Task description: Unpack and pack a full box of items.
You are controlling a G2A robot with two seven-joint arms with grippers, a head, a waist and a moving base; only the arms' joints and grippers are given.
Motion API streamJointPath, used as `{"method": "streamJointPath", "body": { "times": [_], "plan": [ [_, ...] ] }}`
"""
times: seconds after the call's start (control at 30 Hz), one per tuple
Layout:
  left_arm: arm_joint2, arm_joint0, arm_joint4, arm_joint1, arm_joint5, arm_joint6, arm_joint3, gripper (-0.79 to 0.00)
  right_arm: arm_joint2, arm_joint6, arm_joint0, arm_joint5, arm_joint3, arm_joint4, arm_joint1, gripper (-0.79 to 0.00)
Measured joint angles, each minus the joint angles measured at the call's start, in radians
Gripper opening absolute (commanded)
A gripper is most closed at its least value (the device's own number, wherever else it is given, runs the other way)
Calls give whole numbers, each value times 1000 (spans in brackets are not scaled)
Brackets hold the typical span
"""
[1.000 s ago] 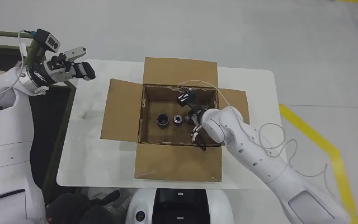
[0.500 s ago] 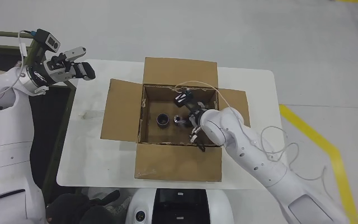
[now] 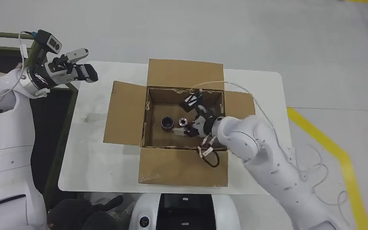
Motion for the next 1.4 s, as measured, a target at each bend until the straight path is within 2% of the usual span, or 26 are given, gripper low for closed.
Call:
{"method": "streamJointPath", "body": {
  "times": [0.43, 0.73, 1.17, 1.4],
  "plan": [
    [0, 0, 0, 0, 0, 0, 0, 0, 245, 36, -122, -117, -65, 391, 38, 0],
    [0, 0, 0, 0, 0, 0, 0, 0, 451, 72, -178, -136, -22, 633, 68, 0],
    [0, 0, 0, 0, 0, 0, 0, 0, 655, 69, -279, -146, 72, 755, 104, 0],
    [0, 0, 0, 0, 0, 0, 0, 0, 721, 53, -313, -155, 135, 786, 119, 0]
  ]
}}
